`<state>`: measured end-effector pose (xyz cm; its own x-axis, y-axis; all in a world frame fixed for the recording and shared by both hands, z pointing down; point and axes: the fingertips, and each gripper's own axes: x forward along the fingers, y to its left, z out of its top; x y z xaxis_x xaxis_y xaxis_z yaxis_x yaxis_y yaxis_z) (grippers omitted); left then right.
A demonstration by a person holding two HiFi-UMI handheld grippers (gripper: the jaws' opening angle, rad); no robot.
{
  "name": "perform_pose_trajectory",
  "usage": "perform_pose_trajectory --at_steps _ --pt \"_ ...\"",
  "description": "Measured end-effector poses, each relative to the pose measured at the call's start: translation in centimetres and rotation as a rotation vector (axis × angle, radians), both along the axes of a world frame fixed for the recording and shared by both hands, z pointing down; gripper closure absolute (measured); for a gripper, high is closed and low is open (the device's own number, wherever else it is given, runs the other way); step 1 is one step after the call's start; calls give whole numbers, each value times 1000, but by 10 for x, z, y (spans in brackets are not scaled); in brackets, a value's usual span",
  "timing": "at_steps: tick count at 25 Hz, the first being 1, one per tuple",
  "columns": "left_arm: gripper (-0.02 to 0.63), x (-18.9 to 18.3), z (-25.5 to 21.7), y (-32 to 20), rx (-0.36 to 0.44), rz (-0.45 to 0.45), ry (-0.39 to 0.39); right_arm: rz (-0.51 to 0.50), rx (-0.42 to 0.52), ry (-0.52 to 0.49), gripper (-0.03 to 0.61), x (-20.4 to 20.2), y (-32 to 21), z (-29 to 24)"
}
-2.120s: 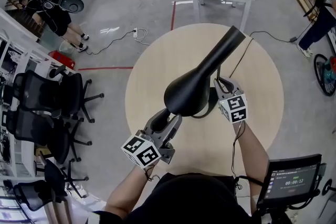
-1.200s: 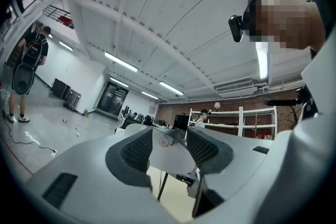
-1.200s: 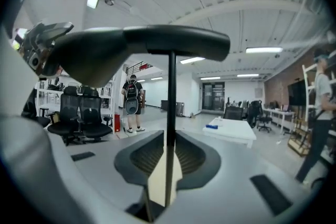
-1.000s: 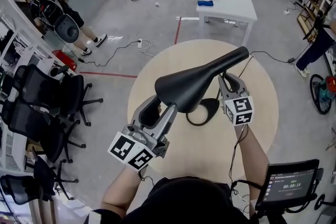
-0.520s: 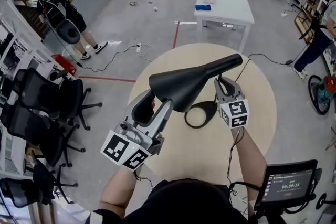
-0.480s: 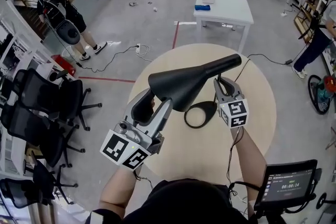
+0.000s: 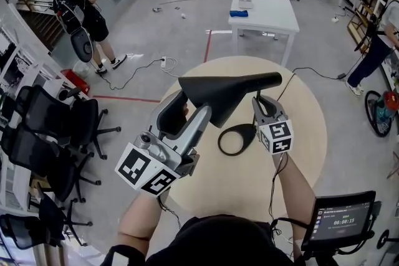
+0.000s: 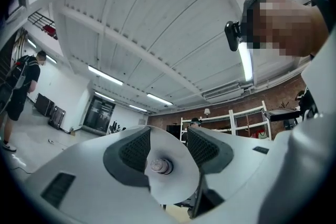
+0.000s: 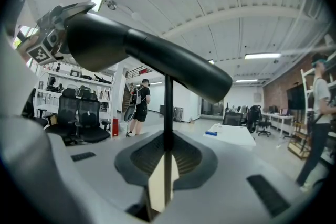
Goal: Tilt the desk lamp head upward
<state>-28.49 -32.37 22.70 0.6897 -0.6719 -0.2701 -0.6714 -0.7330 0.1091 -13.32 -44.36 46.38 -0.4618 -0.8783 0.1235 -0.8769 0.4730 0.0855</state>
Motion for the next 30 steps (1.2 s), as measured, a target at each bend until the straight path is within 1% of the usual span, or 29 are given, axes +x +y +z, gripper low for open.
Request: perform_pose_trajectory --at_steps 3,7,12,15,18,21,23,26,30 --pt "399 -3 2 0 -3 7 13 -8 -2 6 532 -2 0 0" --pt "399 -5 5 6 21 19 -6 -9 0 4 532 0 0 2" --pt "399 -35 4 9 63 -23 10 -12 -1 7 532 -1 -1 1" --pt "399 -43 7 3 69 -15 19 -7 -1 2 532 0 -1 1" --pt "399 -38 17 -10 58 1 8 -8 -3 5 532 1 -1 2" --pt "399 -28 25 -20 76 18 -1 -12 -7 10 532 1 -2 5" --pt "399 -23 26 -24 91 42 27 -11 -10 11 532 1 -2 5" --pt "399 -22 20 -25 100 90 93 -5 -11 7 532 0 -2 5" --pt "399 -25 17 -25 111 101 87 -18 -16 14 532 -3 -1 4"
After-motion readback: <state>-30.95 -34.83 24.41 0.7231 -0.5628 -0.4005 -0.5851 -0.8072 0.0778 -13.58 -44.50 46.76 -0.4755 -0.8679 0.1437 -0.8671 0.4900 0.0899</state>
